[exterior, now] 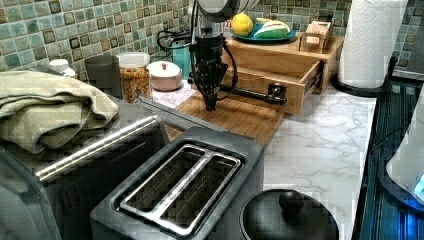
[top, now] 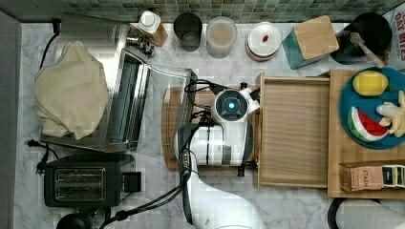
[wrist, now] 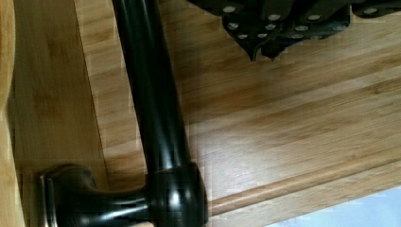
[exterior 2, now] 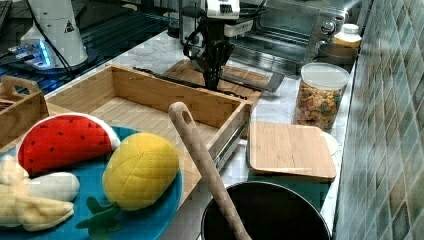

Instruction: Close the drawer.

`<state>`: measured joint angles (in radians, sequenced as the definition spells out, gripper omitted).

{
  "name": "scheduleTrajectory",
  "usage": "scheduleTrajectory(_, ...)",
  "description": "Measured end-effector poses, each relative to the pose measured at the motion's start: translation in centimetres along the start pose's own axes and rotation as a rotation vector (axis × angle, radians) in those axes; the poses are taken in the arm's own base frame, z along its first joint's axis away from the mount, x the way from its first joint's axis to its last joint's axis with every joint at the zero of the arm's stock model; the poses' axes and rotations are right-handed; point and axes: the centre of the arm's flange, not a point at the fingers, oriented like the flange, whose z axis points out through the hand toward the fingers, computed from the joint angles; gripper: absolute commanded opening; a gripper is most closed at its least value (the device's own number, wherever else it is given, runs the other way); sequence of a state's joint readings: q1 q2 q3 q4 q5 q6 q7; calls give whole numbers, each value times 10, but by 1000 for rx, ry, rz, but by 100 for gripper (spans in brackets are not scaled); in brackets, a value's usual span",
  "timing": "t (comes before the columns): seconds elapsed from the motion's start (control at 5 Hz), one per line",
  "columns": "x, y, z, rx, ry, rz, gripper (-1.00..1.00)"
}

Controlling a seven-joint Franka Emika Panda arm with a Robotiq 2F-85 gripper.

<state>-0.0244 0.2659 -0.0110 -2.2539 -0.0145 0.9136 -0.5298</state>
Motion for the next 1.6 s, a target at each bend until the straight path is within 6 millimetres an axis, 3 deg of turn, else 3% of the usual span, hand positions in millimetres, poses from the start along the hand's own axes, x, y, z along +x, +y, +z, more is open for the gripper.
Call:
scheduleTrajectory(0.4,-6,3,0,-39,1,-45,-100)
scheduleTrajectory(1.0,-20,35,6,-134,-111,-56,-100)
scheduleTrajectory(1.4,-12,48,2,-107,-54,-258,-100)
scheduleTrajectory(1.6,-10,70,1,-107,-58,-309,-100)
